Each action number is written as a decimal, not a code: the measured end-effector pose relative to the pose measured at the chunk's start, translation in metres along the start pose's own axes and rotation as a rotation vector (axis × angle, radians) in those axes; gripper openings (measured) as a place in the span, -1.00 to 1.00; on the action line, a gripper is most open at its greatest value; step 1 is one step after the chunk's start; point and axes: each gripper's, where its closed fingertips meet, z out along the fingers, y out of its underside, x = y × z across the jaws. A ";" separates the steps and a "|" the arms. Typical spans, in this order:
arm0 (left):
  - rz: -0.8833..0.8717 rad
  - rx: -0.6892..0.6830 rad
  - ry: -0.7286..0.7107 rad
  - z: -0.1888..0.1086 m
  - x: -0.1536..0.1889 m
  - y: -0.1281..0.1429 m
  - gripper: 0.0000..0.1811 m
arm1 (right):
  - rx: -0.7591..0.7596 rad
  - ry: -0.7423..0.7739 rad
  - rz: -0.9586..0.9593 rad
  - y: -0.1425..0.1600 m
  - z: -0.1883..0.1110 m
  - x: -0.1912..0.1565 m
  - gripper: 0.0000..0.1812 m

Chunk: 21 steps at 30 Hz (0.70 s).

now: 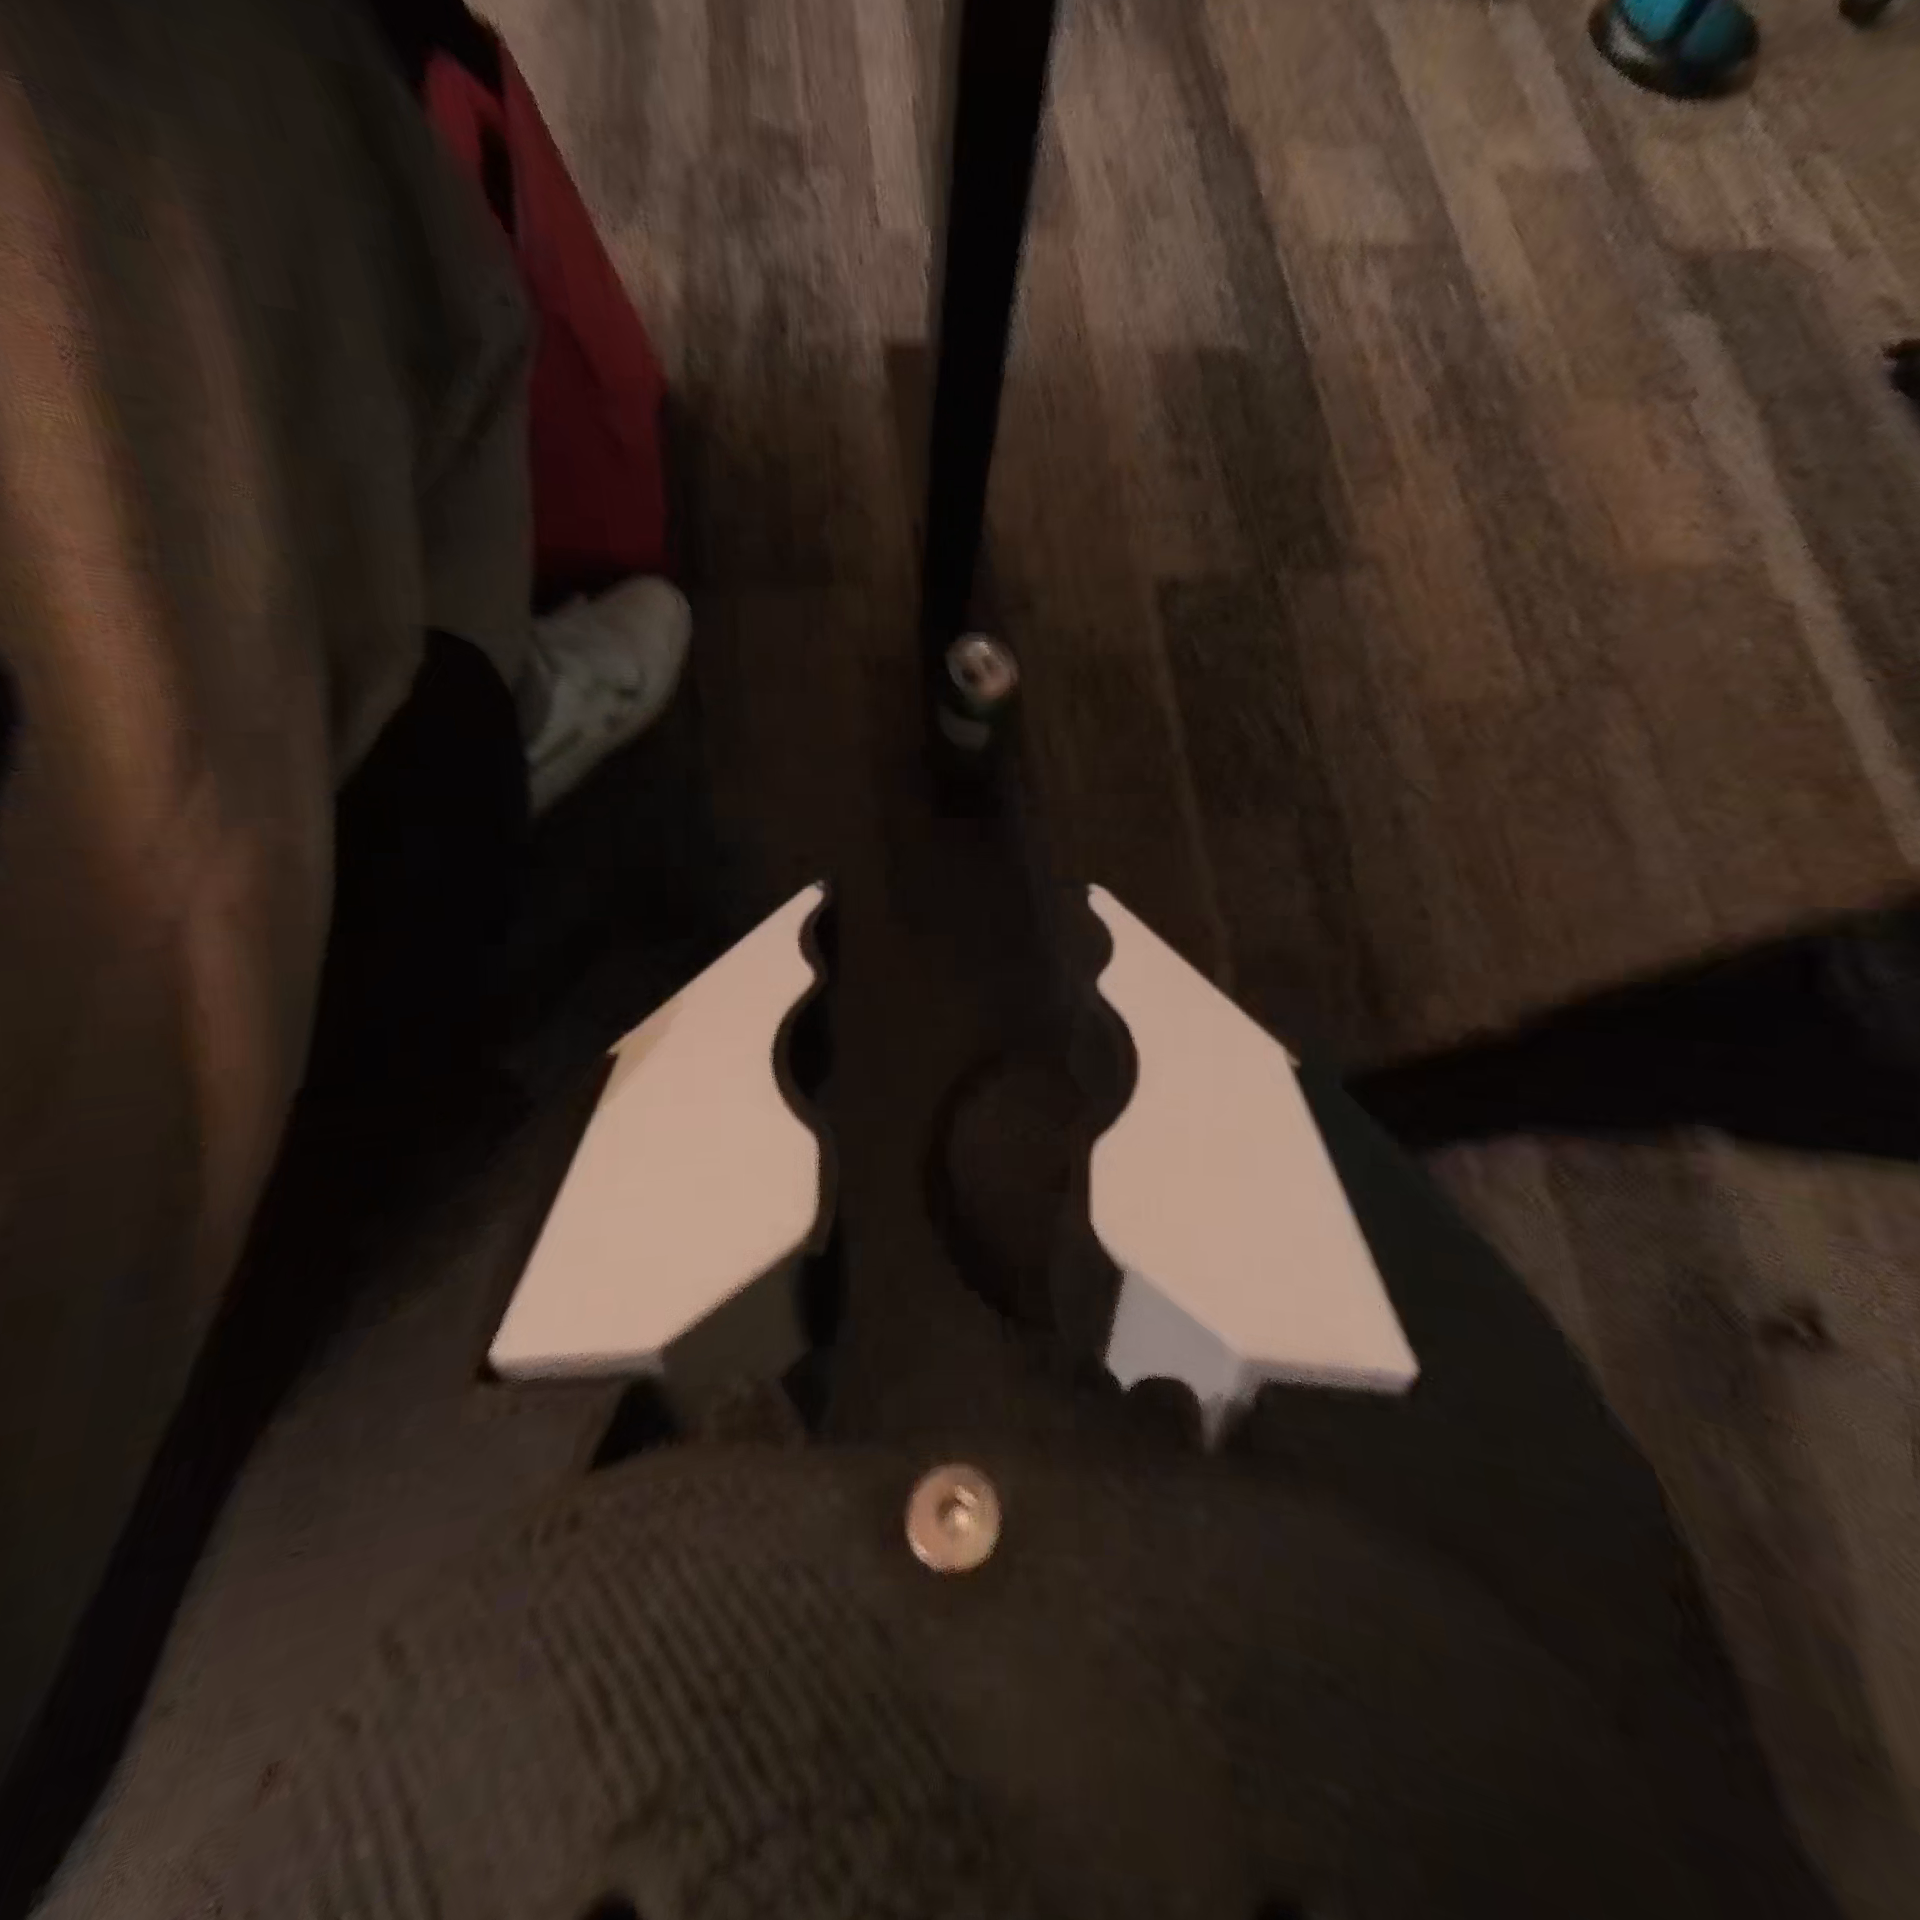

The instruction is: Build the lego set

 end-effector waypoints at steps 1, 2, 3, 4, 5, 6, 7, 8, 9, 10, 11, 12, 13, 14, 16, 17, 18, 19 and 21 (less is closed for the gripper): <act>0.047 0.006 0.005 0.000 0.008 -0.001 -0.42 | -0.021 0.025 -0.010 0.016 -0.016 0.008 -0.51; 0.077 0.010 0.003 -0.001 0.016 -0.001 -0.43 | -0.035 0.050 -0.014 0.032 -0.034 0.017 -0.50; 0.069 0.020 0.011 0.000 0.029 0.000 -0.42 | -0.044 0.077 -0.010 0.046 -0.053 0.027 -0.49; 0.031 0.026 0.035 0.002 0.046 0.003 -0.43 | -0.046 0.104 -0.001 0.058 -0.073 0.038 -0.49; -0.025 0.022 0.066 0.005 0.066 0.009 -0.43 | -0.040 0.133 0.009 0.068 -0.094 0.048 -0.49; -0.081 0.013 0.097 0.009 0.088 0.017 -0.42 | -0.028 0.165 0.014 0.077 -0.115 0.059 -0.49; -0.124 -0.001 0.118 0.012 0.110 0.028 -0.43 | -0.015 0.198 0.014 0.086 -0.136 0.069 -0.48; -0.149 -0.020 0.125 0.015 0.131 0.040 -0.42 | -0.001 0.224 0.015 0.094 -0.154 0.078 -0.49; -0.161 -0.034 0.128 0.016 0.152 0.052 -0.42 | 0.011 0.226 0.015 0.103 -0.169 0.083 -0.49; -0.164 -0.037 0.129 0.018 0.172 0.061 -0.42 | 0.005 0.211 0.003 0.113 -0.181 0.087 -0.46; -0.170 -0.029 0.112 0.020 0.188 0.067 -0.42 | -0.025 0.199 -0.022 0.126 -0.192 0.092 -0.44; -0.200 -0.004 0.089 0.024 0.202 0.068 -0.43 | -0.062 0.193 -0.045 0.138 -0.203 0.099 -0.50; -0.249 0.034 0.106 0.028 0.222 0.065 -0.42 | -0.090 0.186 -0.053 0.149 -0.214 0.106 -0.60; -0.282 0.062 0.153 0.032 0.247 0.063 -0.42 | -0.102 0.184 -0.047 0.159 -0.225 0.114 -0.64; -0.285 0.034 0.158 0.043 0.287 0.078 -0.42 | -0.093 0.182 -0.030 0.176 -0.246 0.132 -0.59; -0.268 0.015 0.142 0.049 0.304 0.088 -0.42 | -0.089 0.191 -0.031 0.187 -0.256 0.143 -0.55; -0.260 0.007 0.130 0.055 0.321 0.096 -0.42 | -0.087 0.207 -0.037 0.198 -0.265 0.156 -0.51; -0.263 0.013 0.129 0.060 0.339 0.101 -0.42 | -0.087 0.227 -0.042 0.210 -0.274 0.170 -0.46; -0.285 0.019 0.142 0.071 0.375 0.111 -0.42 | -0.077 0.264 -0.027 0.232 -0.290 0.199 -0.37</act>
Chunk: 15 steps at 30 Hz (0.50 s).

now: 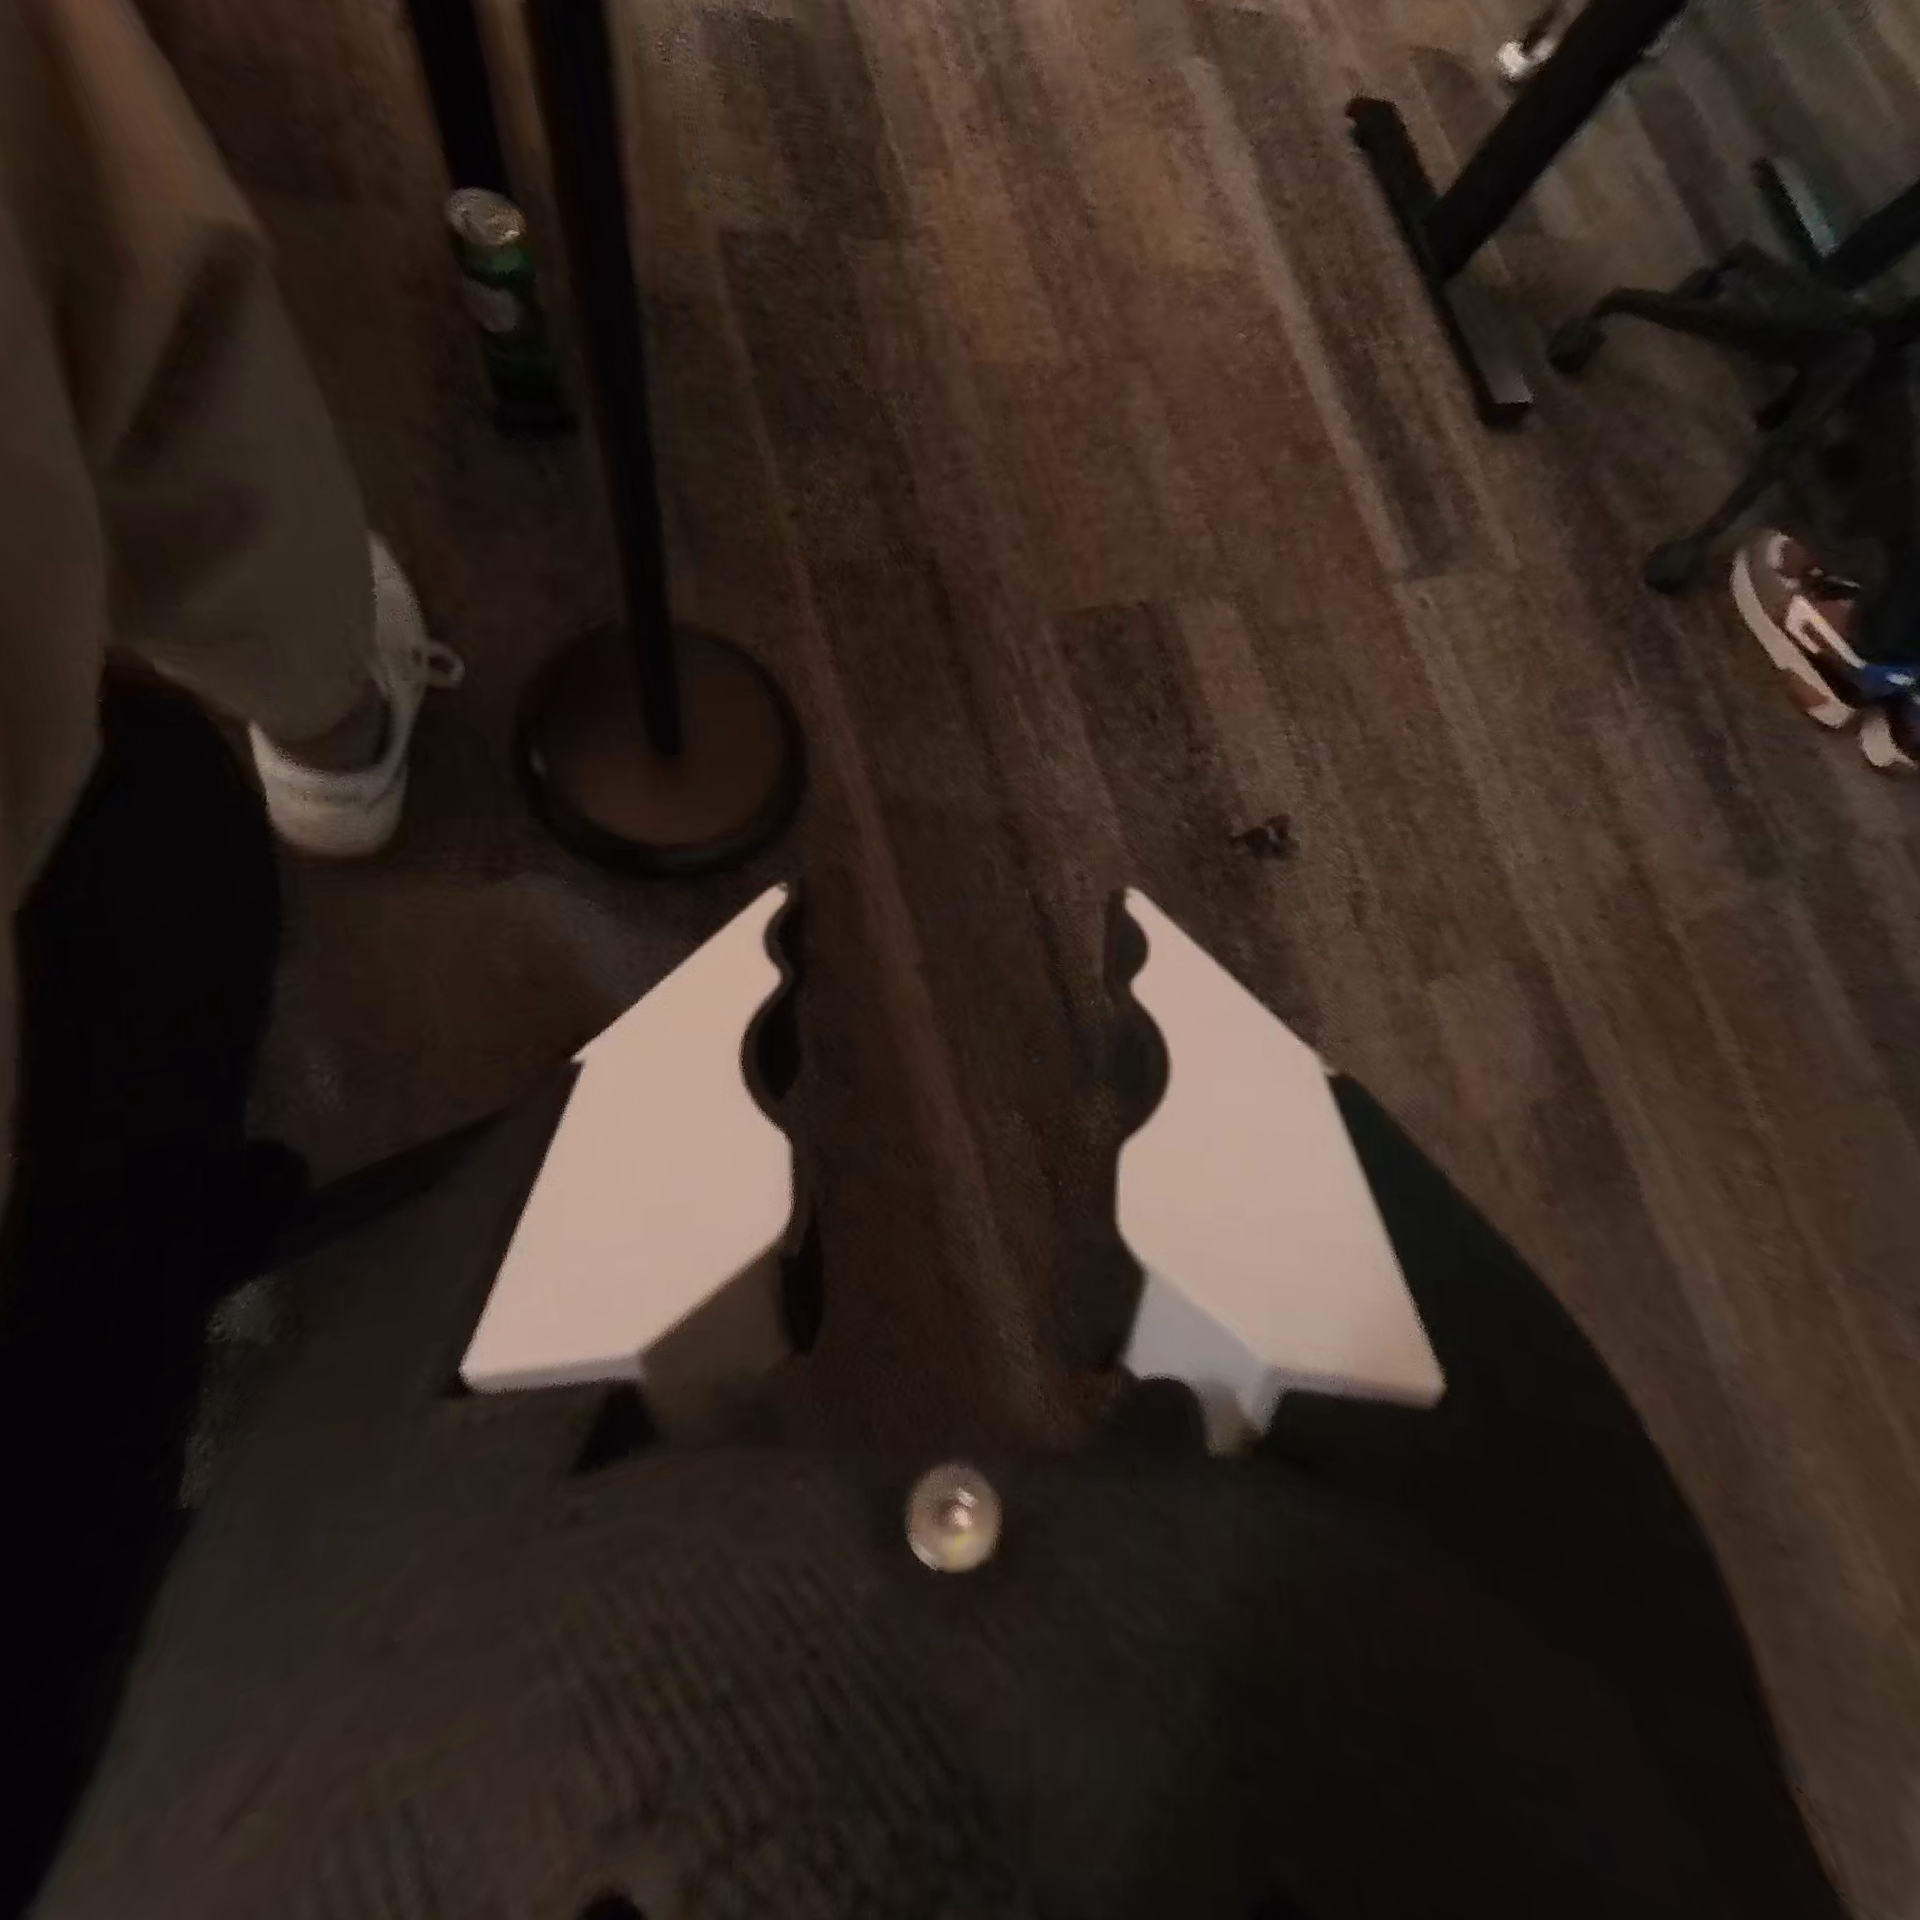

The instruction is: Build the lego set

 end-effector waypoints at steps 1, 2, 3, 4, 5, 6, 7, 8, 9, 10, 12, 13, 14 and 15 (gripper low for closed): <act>-0.008 -0.012 0.003 0.008 0.013 0.011 -0.42 | 0.004 0.008 0.022 0.011 -0.003 0.014 -0.34; -0.013 -0.036 0.002 0.017 0.024 0.022 -0.42 | 0.004 0.013 0.048 0.021 -0.006 0.027 -0.31; -0.013 -0.064 -0.001 0.025 0.034 0.033 -0.41 | 0.006 0.012 0.075 0.029 -0.009 0.038 -0.29; -0.005 -0.088 -0.004 0.034 0.044 0.042 -0.41 | 0.017 0.005 0.104 0.035 -0.012 0.048 -0.27; 0.005 -0.103 -0.012 0.045 0.052 0.049 -0.41 | 0.041 -0.002 0.133 0.039 -0.014 0.058 -0.27; 0.007 -0.116 -0.012 0.058 0.060 0.055 -0.40 | 0.077 0.008 0.159 0.041 -0.015 0.070 -0.27; -0.001 -0.133 0.010 0.074 0.071 0.062 -0.39 | 0.115 0.039 0.175 0.043 -0.013 0.087 -0.27; -0.009 -0.162 0.040 0.091 0.084 0.072 -0.38 | 0.142 0.070 0.182 0.044 -0.007 0.104 -0.25; -0.007 -0.208 0.057 0.107 0.093 0.085 -0.37 | 0.151 0.087 0.182 0.046 0.003 0.120 -0.22; 0.006 -0.272 0.064 0.122 0.100 0.102 -0.35 | 0.153 0.100 0.187 0.048 0.015 0.134 -0.17; 0.061 -0.415 0.068 0.146 0.106 0.141 -0.34 | 0.156 0.125 0.227 0.056 0.047 0.163 -0.14; 0.091 -0.473 0.067 0.156 0.106 0.159 -0.35 | 0.158 0.131 0.253 0.062 0.065 0.177 -0.15; 0.113 -0.522 0.071 0.165 0.105 0.177 -0.36 | 0.156 0.139 0.276 0.070 0.086 0.190 -0.18; 0.127 -0.563 0.091 0.173 0.105 0.194 -0.43 | 0.145 0.155 0.304 0.080 0.108 0.204 -0.25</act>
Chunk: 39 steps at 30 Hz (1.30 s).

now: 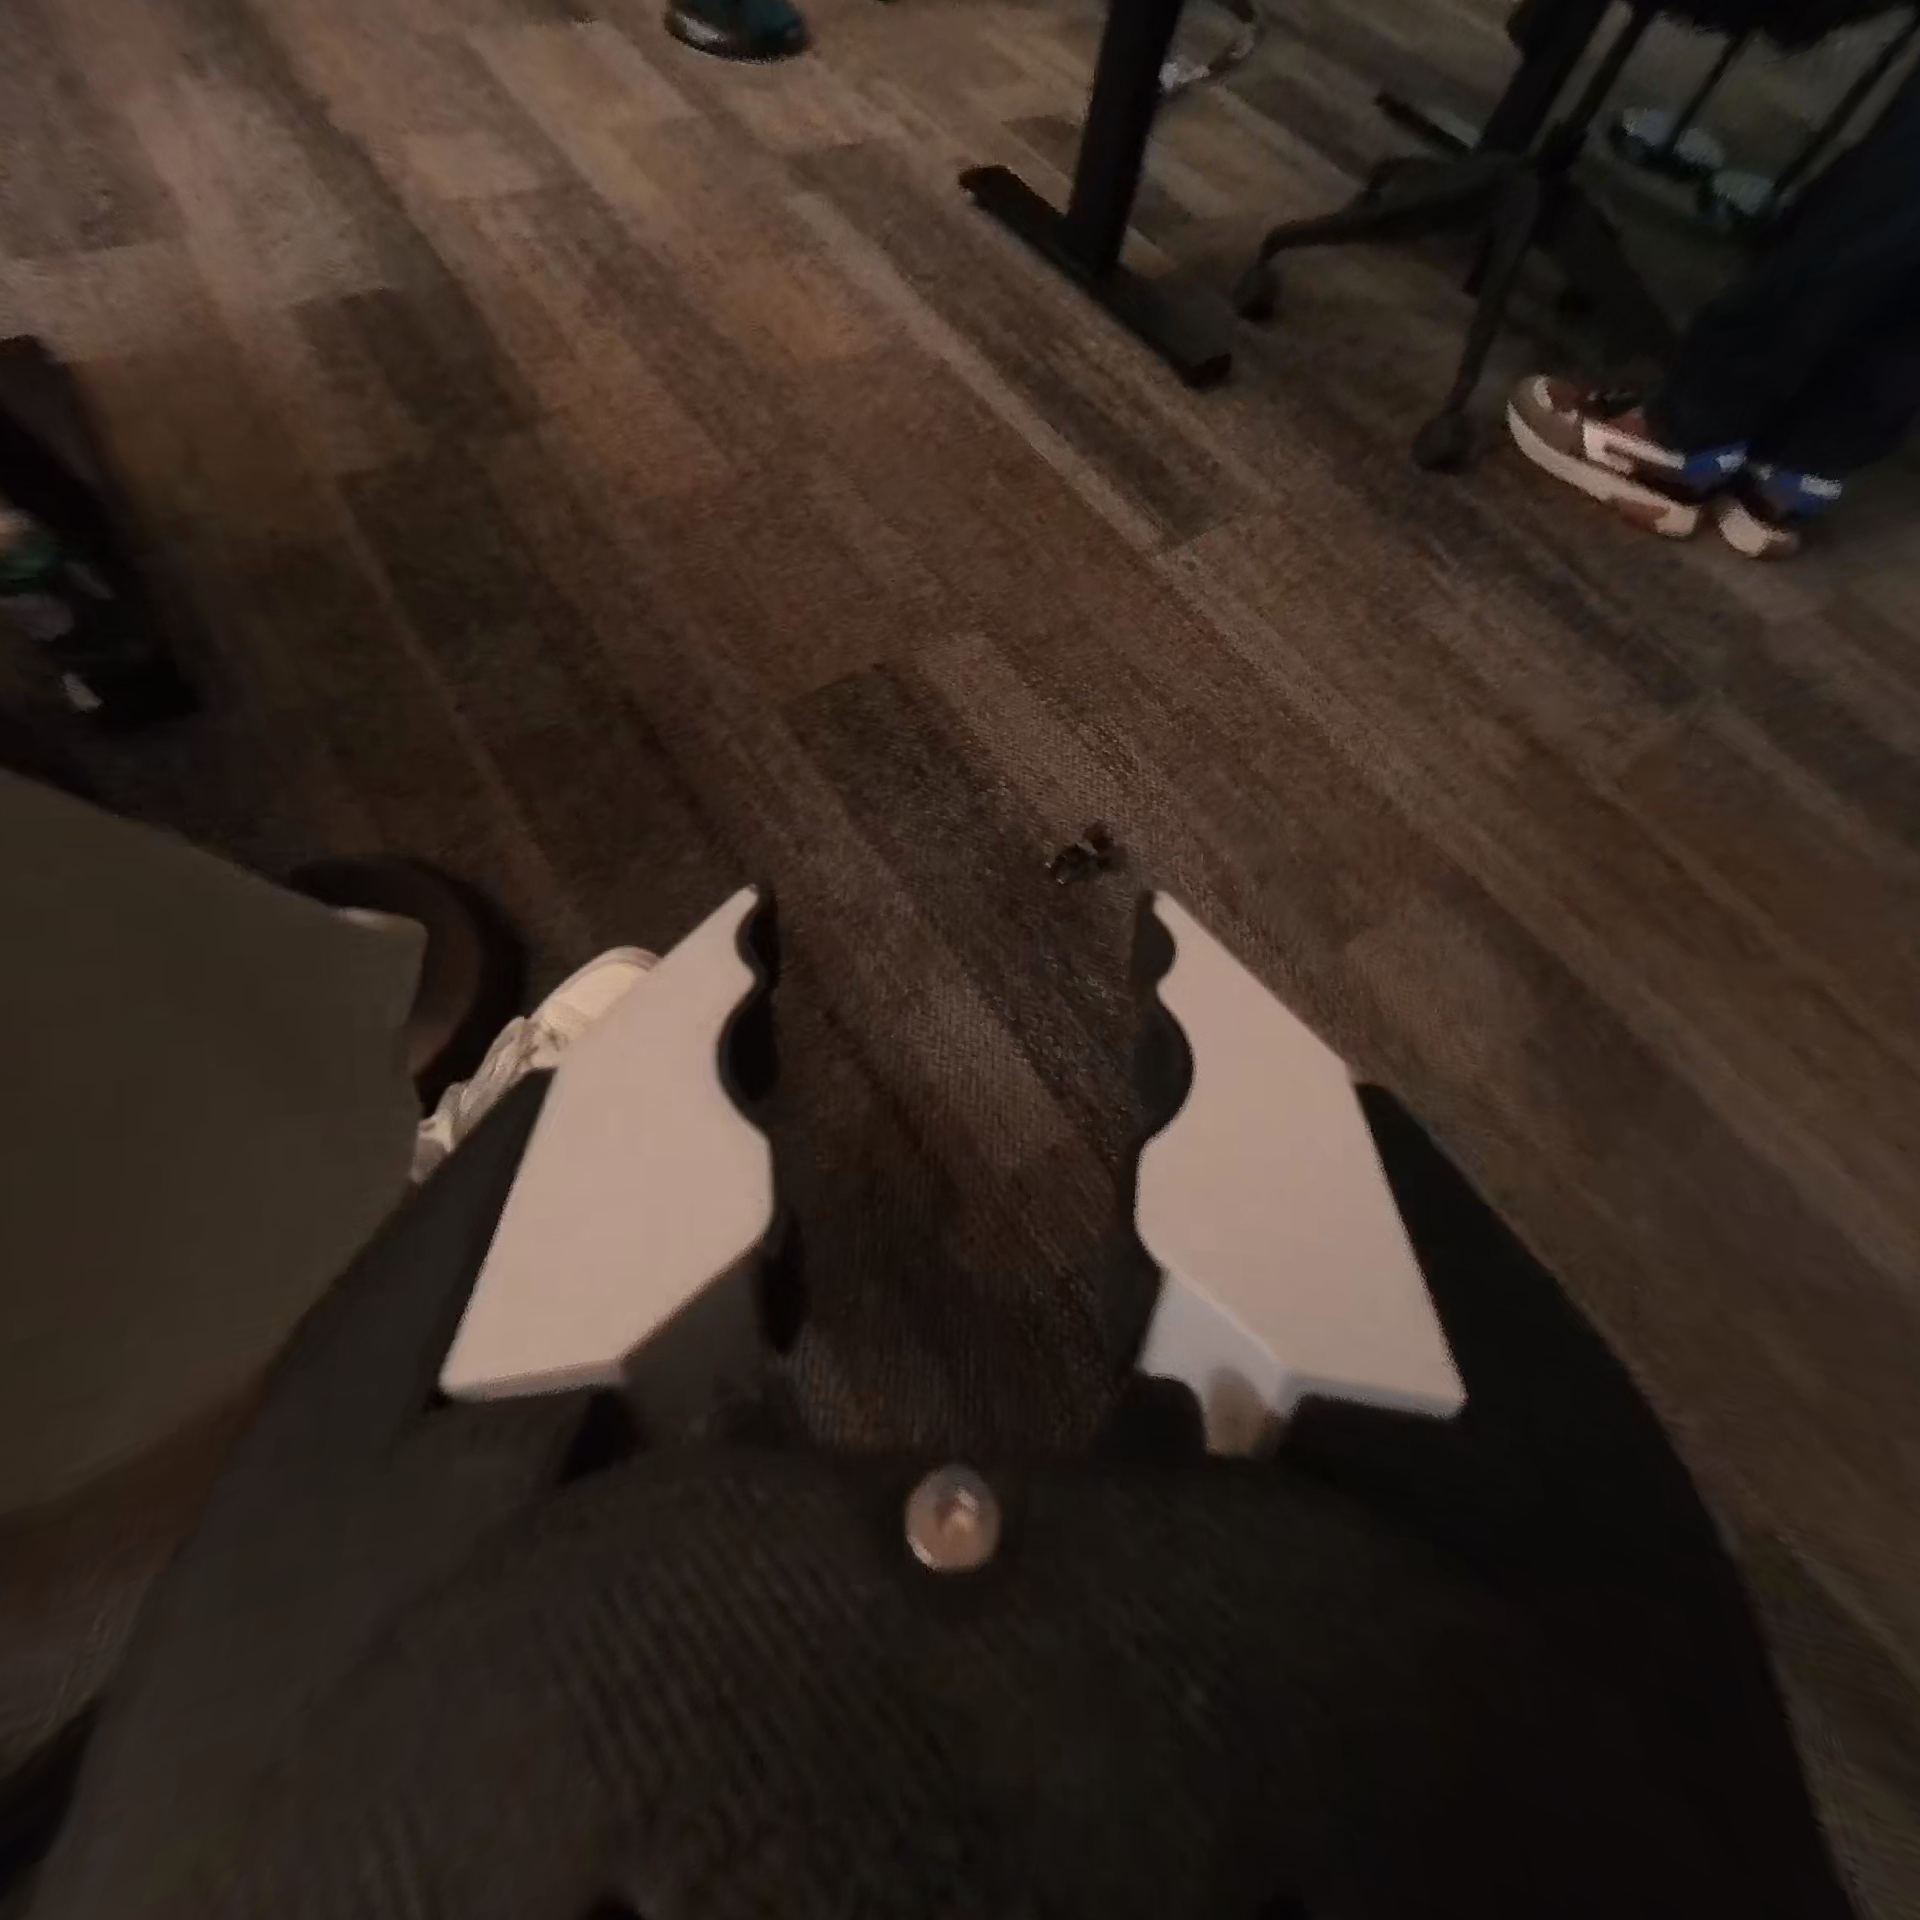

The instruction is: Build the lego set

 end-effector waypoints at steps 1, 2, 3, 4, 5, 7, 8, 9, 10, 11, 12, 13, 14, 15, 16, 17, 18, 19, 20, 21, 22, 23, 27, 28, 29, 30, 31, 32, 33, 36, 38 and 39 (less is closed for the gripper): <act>0.021 -0.021 0.026 0.015 0.000 0.008 -0.56 | -0.015 0.018 0.028 0.012 0.024 0.013 -0.31; 0.042 -0.027 0.037 0.030 -0.005 0.015 -0.61 | -0.031 0.031 0.054 0.025 0.048 0.023 -0.33; 0.055 -0.041 0.035 0.045 -0.014 0.024 -0.62 | -0.052 0.045 0.076 0.040 0.073 0.032 -0.36; 0.056 -0.068 0.032 0.061 -0.027 0.037 -0.63 | -0.078 0.060 0.090 0.057 0.098 0.039 -0.40; 0.039 -0.101 0.029 0.076 -0.042 0.051 -0.64 | -0.107 0.072 0.095 0.074 0.124 0.045 -0.41; -0.064 -0.156 0.031 0.103 -0.072 0.079 -0.67 | -0.171 0.095 0.081 0.107 0.177 0.053 -0.44; -0.136 -0.173 0.049 0.114 -0.085 0.090 -0.69 | -0.200 0.099 0.074 0.121 0.203 0.055 -0.46; -0.204 -0.188 0.067 0.123 -0.097 0.100 -0.71 | -0.225 0.104 0.076 0.133 0.230 0.058 -0.48; -0.260 -0.208 0.067 0.132 -0.112 0.110 -0.73 | -0.241 0.111 0.092 0.143 0.258 0.062 -0.49; -0.295 -0.230 0.050 0.139 -0.128 0.120 -0.74 | -0.249 0.116 0.122 0.152 0.285 0.066 -0.50; -0.316 -0.247 0.026 0.146 -0.144 0.128 -0.76 | -0.253 0.120 0.161 0.159 0.312 0.070 -0.51; -0.328 -0.256 0.004 0.152 -0.159 0.134 -0.77 | -0.256 0.125 0.203 0.165 0.339 0.075 -0.51; -0.337 -0.264 -0.018 0.157 -0.173 0.140 -0.77 | -0.263 0.133 0.250 0.172 0.365 0.081 -0.52; -0.345 -0.276 -0.042 0.161 -0.185 0.146 -0.78 | -0.269 0.141 0.311 0.180 0.389 0.086 -0.53; -0.353 -0.299 -0.063 0.165 -0.196 0.155 -0.85 | -0.278 0.135 0.389 0.187 0.412 0.089 -0.53; -0.355 -0.339 -0.075 0.168 -0.204 0.166 -0.92 | -0.290 0.102 0.468 0.194 0.432 0.088 -0.53; -0.350 -0.379 -0.085 0.171 -0.210 0.176 -0.97 | -0.308 0.054 0.526 0.199 0.449 0.086 -0.55; -0.341 -0.407 -0.103 0.175 -0.217 0.186 -1.00 | -0.342 0.028 0.556 0.206 0.464 0.086 -0.55; -0.336 -0.430 -0.127 0.178 -0.223 0.193 -0.99 | -0.385 0.027 0.567 0.215 0.476 0.090 -0.54; -0.342 -0.447 -0.150 0.181 -0.228 0.198 -0.98 | -0.425 0.039 0.571 0.224 0.486 0.096 -0.54; -0.355 -0.458 -0.157 0.185 -0.230 0.200 -0.98 | -0.464 0.064 0.571 0.234 0.494 0.103 -0.53; -0.365 -0.460 -0.162 0.187 -0.231 0.200 -0.98 | -0.497 0.085 0.572 0.242 0.501 0.109 -0.52; -0.361 -0.438 -0.234 0.191 -0.244 0.193 -1.00 | -0.576 0.123 0.587 0.261 0.522 0.119 -0.43; -0.374 -0.433 -0.249 0.192 -0.248 0.191 -1.00 | -0.581 0.120 0.591 0.262 0.527 0.120 -0.43; -0.392 -0.423 -0.258 0.193 -0.249 0.189 -1.00 | -0.590 0.114 0.596 0.263 0.532 0.119 -0.40; -0.406 -0.411 -0.263 0.194 -0.250 0.188 -1.00 | -0.603 0.108 0.598 0.265 0.537 0.119 -0.39; -0.411 -0.403 -0.269 0.196 -0.251 0.187 -1.00 | -0.619 0.102 0.596 0.268 0.541 0.118 -0.40; -0.416 -0.403 -0.273 0.197 -0.251 0.187 -1.00 | -0.636 0.094 0.592 0.270 0.545 0.117 -0.40; -0.423 -0.407 -0.268 0.199 -0.250 0.188 -1.00 | -0.650 0.086 0.590 0.272 0.547 0.116 -0.42; -0.447 -0.390 -0.265 0.202 -0.249 0.183 -1.00 | -0.684 0.051 0.599 0.275 0.547 0.113 -0.80; -0.444 -0.378 -0.255 0.205 -0.247 0.175 -1.00 | -0.680 0.041 0.589 0.273 0.543 0.114 -0.82; -0.434 -0.383 -0.246 0.205 -0.245 0.172 -1.00 | -0.659 0.030 0.583 0.269 0.540 0.114 -0.83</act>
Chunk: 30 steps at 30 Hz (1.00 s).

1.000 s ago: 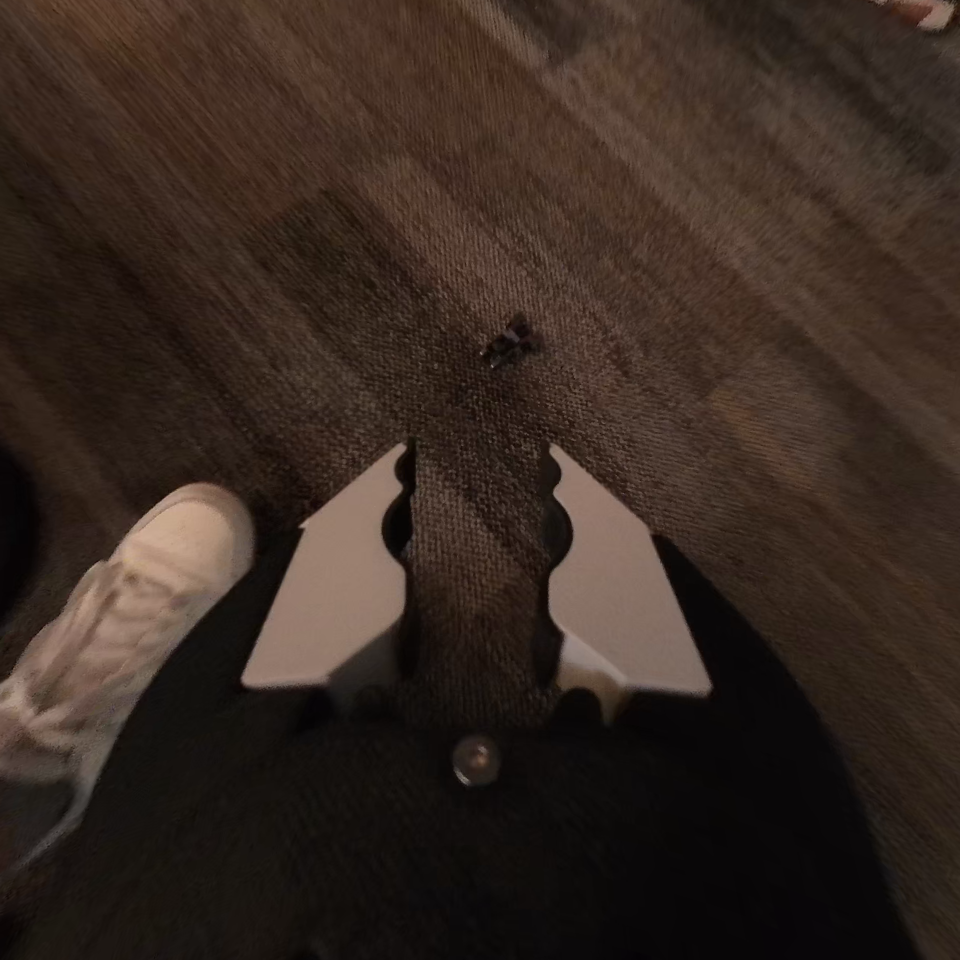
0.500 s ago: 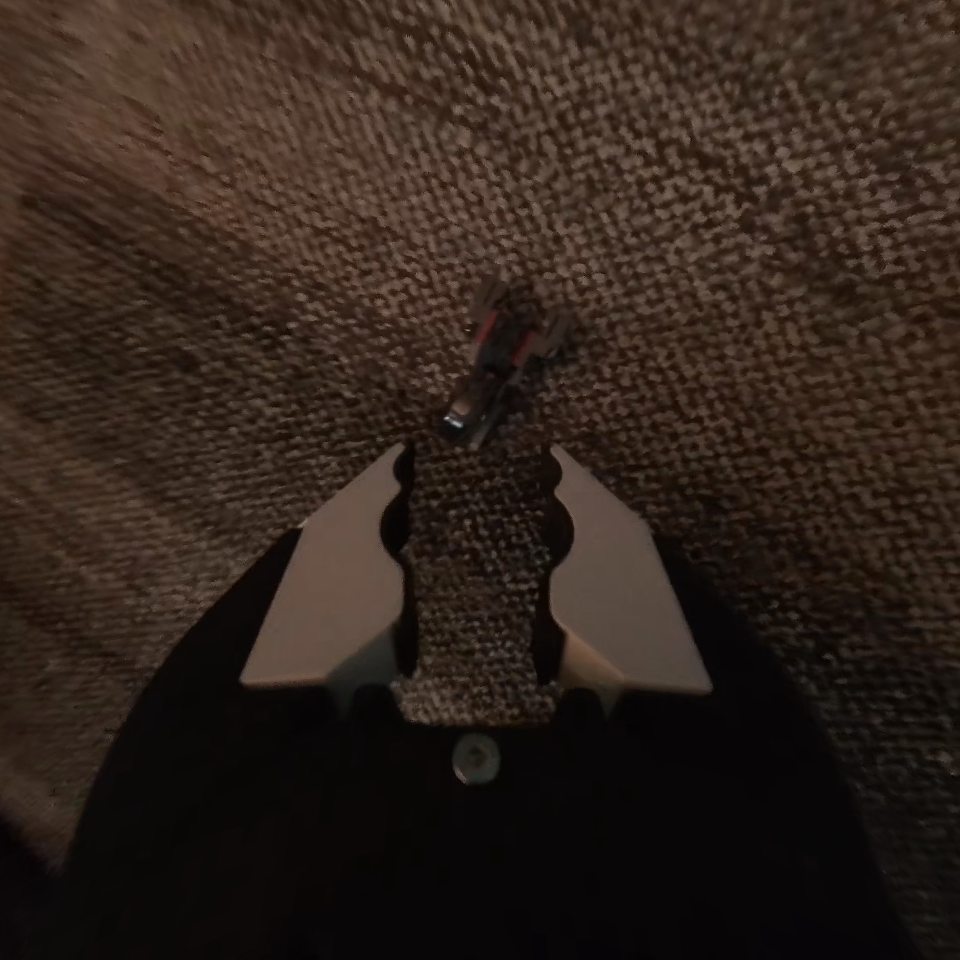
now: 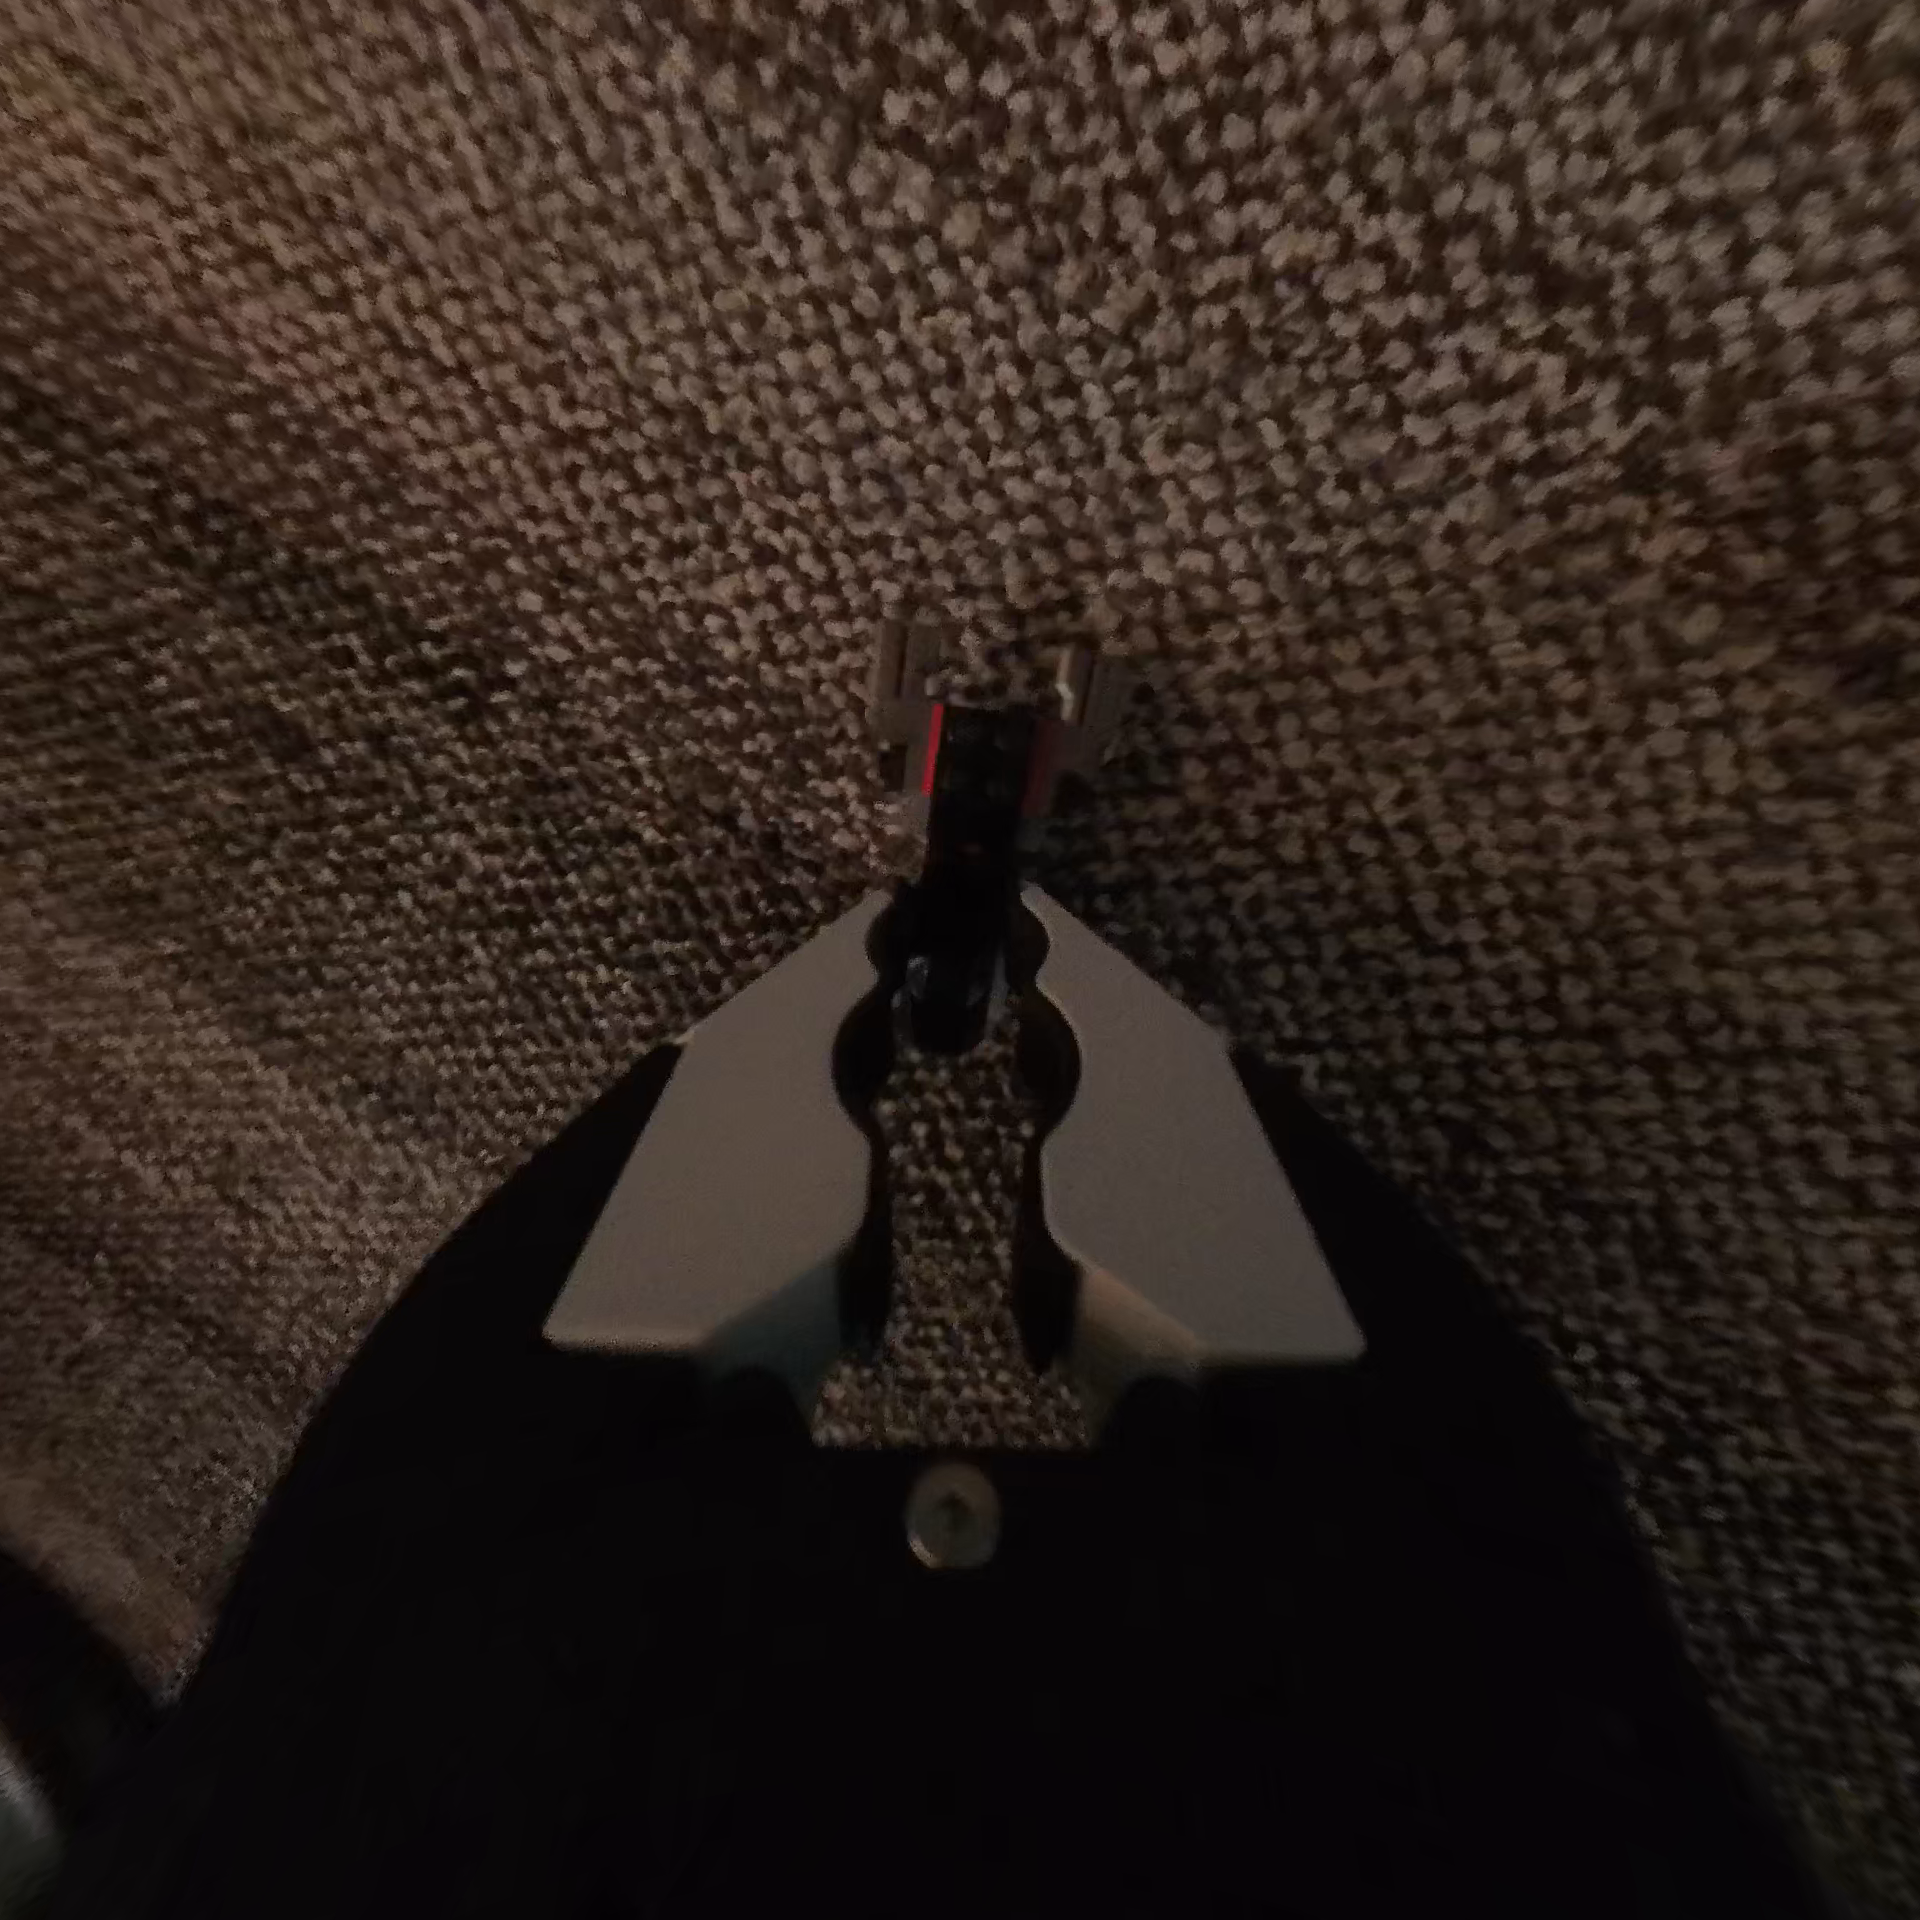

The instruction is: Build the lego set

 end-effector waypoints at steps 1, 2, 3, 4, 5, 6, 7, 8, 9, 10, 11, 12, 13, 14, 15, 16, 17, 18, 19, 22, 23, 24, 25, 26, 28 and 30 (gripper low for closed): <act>0.017 -0.008 -0.004 -0.001 0.002 -0.001 -1.00 | 0.027 -0.019 -0.012 -0.001 -0.007 -0.003 -0.83; 0.036 -0.015 -0.018 -0.004 0.004 -0.003 -1.00 | 0.061 -0.045 -0.028 -0.003 -0.018 -0.009 -0.84; 0.054 -0.015 -0.038 -0.009 0.005 -0.005 -1.00 | 0.096 -0.079 -0.055 -0.004 -0.033 -0.018 -0.84; 0.069 -0.011 -0.062 -0.016 0.007 -0.008 -1.00 | 0.135 -0.115 -0.092 -0.004 -0.051 -0.028 -0.83; 0.087 -0.008 -0.091 -0.025 0.007 -0.009 -1.00 | 0.178 -0.153 -0.138 -0.004 -0.075 -0.040 -0.83; 0.099 -0.012 -0.159 -0.035 0.001 -0.008 -1.00 | 0.223 -0.199 -0.191 -0.003 -0.103 -0.054 -0.83; 0.110 -0.025 -0.211 -0.046 -0.002 -0.004 -1.00 | 0.263 -0.249 -0.240 -0.002 -0.135 -0.070 -0.84; 0.117 -0.045 -0.240 -0.055 -0.002 0.003 -1.00 | 0.302 -0.305 -0.279 0.001 -0.171 -0.086 -0.83; 0.117 -0.060 -0.268 -0.065 -0.001 0.012 -1.00 | 0.345 -0.371 -0.308 0.003 -0.212 -0.103 -0.83; 0.113 -0.060 -0.278 -0.076 0.005 0.018 -1.00 | 0.386 -0.443 -0.335 0.006 -0.256 -0.121 -0.83; 0.113 -0.046 -0.267 -0.086 0.017 0.021 -1.00 | 0.424 -0.509 -0.376 0.011 -0.303 -0.138 -0.83; 0.123 -0.026 -0.258 -0.096 0.030 0.022 -1.00 | 0.463 -0.565 -0.429 0.016 -0.352 -0.154 -0.83; 0.146 -0.009 -0.255 -0.105 0.045 0.022 -1.00 | 0.502 -0.613 -0.488 0.022 -0.402 -0.170 -0.83; 0.179 0.004 -0.254 -0.114 0.060 0.023 -1.00 | 0.541 -0.653 -0.545 0.029 -0.452 -0.183 -0.83; 0.221 0.020 -0.257 -0.123 0.076 0.023 -1.00 | 0.578 -0.693 -0.598 0.037 -0.501 -0.196 -0.83; 0.263 0.038 -0.264 -0.131 0.091 0.023 -1.00 | 0.602 -0.704 -0.648 0.046 -0.545 -0.205 -0.83; 0.303 0.061 -0.272 -0.141 0.105 0.024 -1.00 | 0.597 -0.664 -0.700 0.056 -0.580 -0.208 -0.83; 0.334 0.086 -0.285 -0.151 0.116 0.024 -1.00 | 0.575 -0.631 -0.758 0.069 -0.612 -0.212 -0.83; 0.355 0.115 -0.300 -0.161 0.125 0.023 -1.00 | 0.565 -0.623 -0.810 0.084 -0.645 -0.218 -0.83; 0.372 0.215 -0.297 -0.198 0.150 0.025 -0.95 | 0.559 -0.601 -0.981 0.139 -0.731 -0.237 -0.83; 0.371 0.251 -0.290 -0.214 0.158 0.027 -0.93 | 0.566 -0.597 -1.038 0.160 -0.755 -0.245 -0.83; 0.368 0.291 -0.283 -0.233 0.165 0.030 -0.92 | 0.571 -0.595 -1.090 0.182 -0.777 -0.255 -0.84; 0.363 0.330 -0.276 -0.254 0.171 0.034 -0.88 | 0.573 -0.599 -1.138 0.205 -0.795 -0.266 -0.83; 0.353 0.363 -0.271 -0.275 0.175 0.039 -0.84 | 0.572 -0.612 -1.178 0.227 -0.809 -0.280 -0.83; 0.320 0.380 -0.270 -0.319 0.173 0.056 -0.76 | 0.550 -0.671 -1.237 0.274 -0.828 -0.316 -0.83; 0.255 0.334 -0.281 -0.365 0.162 0.084 -0.66 | 0.506 -0.797 -1.264 0.322 -0.841 -0.365 -0.82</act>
